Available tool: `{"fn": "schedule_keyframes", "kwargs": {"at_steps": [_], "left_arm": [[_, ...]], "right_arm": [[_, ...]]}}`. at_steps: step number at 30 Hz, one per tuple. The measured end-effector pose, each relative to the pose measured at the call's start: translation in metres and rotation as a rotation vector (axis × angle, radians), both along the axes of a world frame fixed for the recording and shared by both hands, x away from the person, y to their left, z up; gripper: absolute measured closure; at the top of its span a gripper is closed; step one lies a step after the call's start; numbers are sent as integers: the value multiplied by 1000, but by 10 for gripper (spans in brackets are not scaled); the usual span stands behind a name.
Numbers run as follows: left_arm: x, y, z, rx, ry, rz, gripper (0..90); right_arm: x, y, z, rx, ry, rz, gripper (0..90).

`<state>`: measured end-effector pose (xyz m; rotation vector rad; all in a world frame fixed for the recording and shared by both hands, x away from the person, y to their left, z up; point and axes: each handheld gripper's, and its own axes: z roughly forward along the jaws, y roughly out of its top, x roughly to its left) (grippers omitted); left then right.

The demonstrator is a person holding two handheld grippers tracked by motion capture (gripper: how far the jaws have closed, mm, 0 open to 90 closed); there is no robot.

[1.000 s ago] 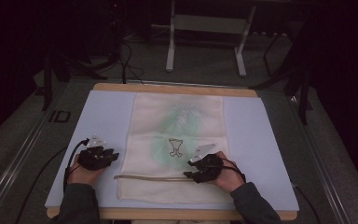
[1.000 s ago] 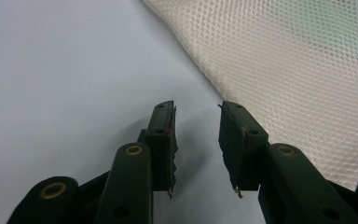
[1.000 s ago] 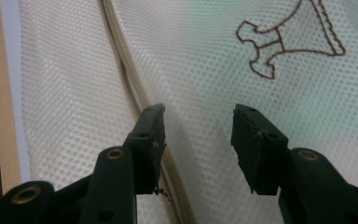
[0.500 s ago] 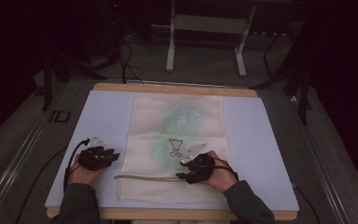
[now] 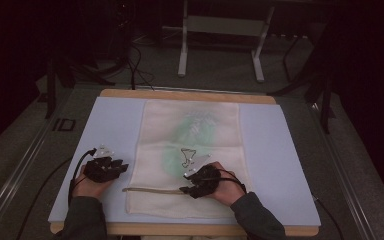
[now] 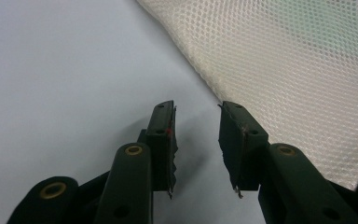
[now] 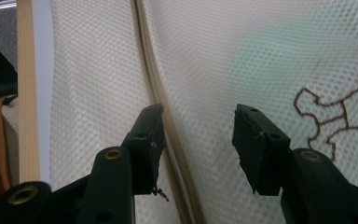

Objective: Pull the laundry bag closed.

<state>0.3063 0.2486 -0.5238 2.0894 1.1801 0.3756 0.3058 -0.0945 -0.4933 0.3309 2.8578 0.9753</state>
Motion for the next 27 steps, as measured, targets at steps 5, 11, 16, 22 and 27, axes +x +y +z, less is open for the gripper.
{"fn": "schedule_keyframes", "kwargs": {"at_steps": [5, 11, 16, 22, 27], "left_arm": [[0, -1, 0, 0, 2, -10, 660], [0, -1, 0, 1, 2, -11, 660], [0, -2, 0, 3, 4, -16, 660], [1, -2, 0, 2, 8, -21, 661], [1, -3, 0, 5, 8, -28, 661]], "right_arm": [[0, 9, 2, 3, 2, 13, 532], [-2, 20, 2, -12, -8, 35, 553], [-2, 26, 2, -11, -12, 43, 563], [-3, 36, 3, -10, -12, 54, 565], [-4, 45, 1, -8, -2, 67, 576]]}}
